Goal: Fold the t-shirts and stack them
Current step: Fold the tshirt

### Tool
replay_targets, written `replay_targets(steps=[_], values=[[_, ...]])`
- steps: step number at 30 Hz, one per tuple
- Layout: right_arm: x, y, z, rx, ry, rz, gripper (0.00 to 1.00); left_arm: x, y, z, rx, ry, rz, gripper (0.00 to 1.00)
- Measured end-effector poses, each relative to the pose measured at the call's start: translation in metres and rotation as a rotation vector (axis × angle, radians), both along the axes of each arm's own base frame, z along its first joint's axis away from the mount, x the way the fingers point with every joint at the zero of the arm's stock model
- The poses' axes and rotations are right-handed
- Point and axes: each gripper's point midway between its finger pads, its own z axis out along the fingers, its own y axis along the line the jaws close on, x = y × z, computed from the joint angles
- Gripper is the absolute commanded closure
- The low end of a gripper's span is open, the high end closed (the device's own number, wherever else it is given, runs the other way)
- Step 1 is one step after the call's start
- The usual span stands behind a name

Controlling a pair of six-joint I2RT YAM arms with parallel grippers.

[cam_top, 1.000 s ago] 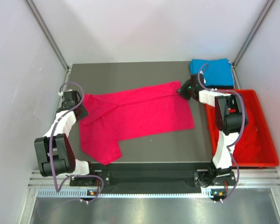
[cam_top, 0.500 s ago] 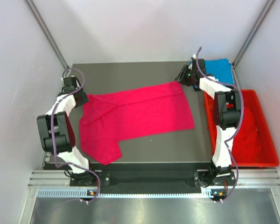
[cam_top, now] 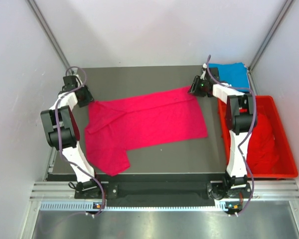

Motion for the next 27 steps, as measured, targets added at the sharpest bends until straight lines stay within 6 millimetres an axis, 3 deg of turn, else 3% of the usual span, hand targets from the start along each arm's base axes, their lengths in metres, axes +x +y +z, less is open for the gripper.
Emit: replay_targets(steps=[5,9,12,17,27], values=[[0.01,0.004,0.0,0.004,-0.028,0.044,0.57,0.012,0.005,-0.005,-0.039,-0.004,-0.014,0.53],[0.018,0.005,0.001,0.014,-0.043,0.062,0.57,0.01,0.006,-0.017,-0.071,0.021,-0.017,0.55],[0.019,0.005,0.002,0.015,-0.043,0.063,0.57,0.009,0.006,-0.021,-0.086,0.036,-0.017,0.64],[0.018,0.001,0.0,0.003,-0.032,0.043,0.59,0.013,0.006,-0.018,-0.096,0.026,-0.02,0.68],[0.001,-0.015,-0.005,-0.052,-0.022,-0.01,0.65,0.022,0.004,-0.01,-0.129,0.004,-0.022,1.0]])
